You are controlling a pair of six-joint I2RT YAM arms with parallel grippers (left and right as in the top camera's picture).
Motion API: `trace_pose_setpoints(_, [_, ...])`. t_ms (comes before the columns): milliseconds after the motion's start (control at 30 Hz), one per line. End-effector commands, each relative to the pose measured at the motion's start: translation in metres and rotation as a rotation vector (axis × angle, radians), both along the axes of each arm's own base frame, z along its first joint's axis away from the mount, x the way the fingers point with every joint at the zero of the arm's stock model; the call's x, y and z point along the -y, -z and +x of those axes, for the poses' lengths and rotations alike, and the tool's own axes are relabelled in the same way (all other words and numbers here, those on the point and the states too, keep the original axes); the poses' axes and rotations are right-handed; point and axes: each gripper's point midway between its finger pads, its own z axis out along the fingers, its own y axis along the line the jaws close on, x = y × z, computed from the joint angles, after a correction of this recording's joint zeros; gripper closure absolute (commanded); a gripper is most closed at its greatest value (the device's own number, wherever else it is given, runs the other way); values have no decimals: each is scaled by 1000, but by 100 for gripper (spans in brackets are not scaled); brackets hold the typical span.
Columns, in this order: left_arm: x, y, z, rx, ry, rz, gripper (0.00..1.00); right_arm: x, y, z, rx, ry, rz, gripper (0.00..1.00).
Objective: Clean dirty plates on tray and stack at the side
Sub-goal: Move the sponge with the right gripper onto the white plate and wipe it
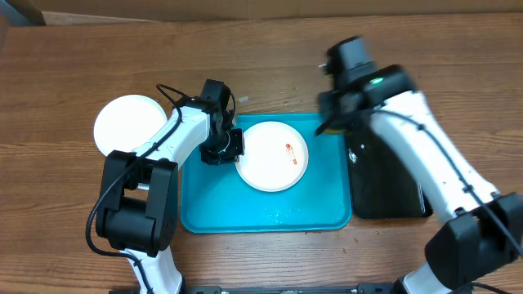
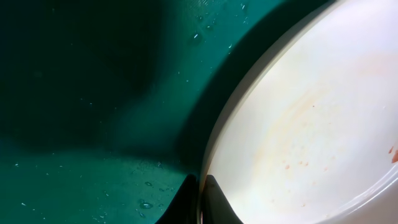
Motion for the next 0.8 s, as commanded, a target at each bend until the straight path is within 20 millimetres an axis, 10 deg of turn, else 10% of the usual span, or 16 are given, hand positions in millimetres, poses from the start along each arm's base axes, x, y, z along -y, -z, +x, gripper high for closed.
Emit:
trace_pose_setpoints(0, [2,-6,0,21,8,1,95,-20,9,2,61,-59,-141,96])
trace_pose_setpoints(333, [1,-6,0,17,8,2,95,-44,60,4,126,-131,-479,96])
trace_pose_setpoints(767, [1,-6,0,18,9,1,94,-67,130,-21,-66,-202,-361,96])
